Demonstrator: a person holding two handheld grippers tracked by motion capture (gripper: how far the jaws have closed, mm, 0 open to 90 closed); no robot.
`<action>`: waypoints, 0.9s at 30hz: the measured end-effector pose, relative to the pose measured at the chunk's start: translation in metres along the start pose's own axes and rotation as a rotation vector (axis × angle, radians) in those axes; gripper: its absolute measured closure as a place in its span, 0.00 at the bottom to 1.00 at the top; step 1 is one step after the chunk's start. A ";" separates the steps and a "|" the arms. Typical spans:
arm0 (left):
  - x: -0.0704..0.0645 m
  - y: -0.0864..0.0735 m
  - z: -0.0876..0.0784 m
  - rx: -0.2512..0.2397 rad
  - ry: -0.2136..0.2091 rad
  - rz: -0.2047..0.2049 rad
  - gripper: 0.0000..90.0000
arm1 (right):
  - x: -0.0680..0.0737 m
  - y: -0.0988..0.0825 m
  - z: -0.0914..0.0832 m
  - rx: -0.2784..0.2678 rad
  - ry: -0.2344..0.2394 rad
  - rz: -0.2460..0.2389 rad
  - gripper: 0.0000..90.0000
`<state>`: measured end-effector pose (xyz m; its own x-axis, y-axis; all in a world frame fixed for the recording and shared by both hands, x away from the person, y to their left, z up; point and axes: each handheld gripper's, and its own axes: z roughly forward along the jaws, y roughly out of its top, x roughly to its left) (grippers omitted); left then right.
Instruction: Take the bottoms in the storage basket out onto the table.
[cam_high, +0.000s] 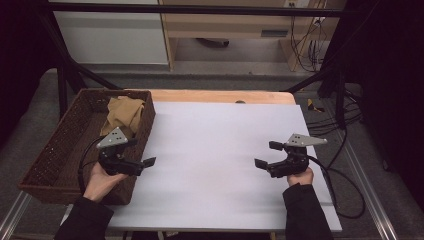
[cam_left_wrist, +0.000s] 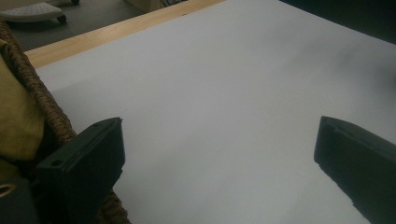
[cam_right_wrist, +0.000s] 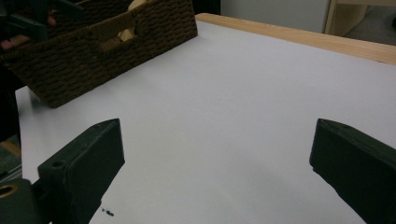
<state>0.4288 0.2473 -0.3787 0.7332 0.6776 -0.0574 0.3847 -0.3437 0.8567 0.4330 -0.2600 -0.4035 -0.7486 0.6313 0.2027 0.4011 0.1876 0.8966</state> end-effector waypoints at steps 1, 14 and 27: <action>0.000 0.000 -0.001 -0.002 0.005 -0.001 0.02 | 0.000 0.000 0.000 -0.001 0.000 0.001 0.04; -0.001 0.003 -0.001 0.000 0.014 0.008 0.02 | 0.000 -0.001 0.002 0.007 -0.001 -0.001 0.04; 0.002 0.006 -0.008 0.000 0.021 0.006 0.02 | -0.001 -0.001 0.003 0.013 -0.007 0.002 0.04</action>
<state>0.4281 0.2515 -0.3702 0.7234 0.6892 -0.0418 0.3805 -0.3473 0.8571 0.4346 -0.2589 -0.4061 -0.7439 0.6369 0.2022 0.4095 0.1954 0.8911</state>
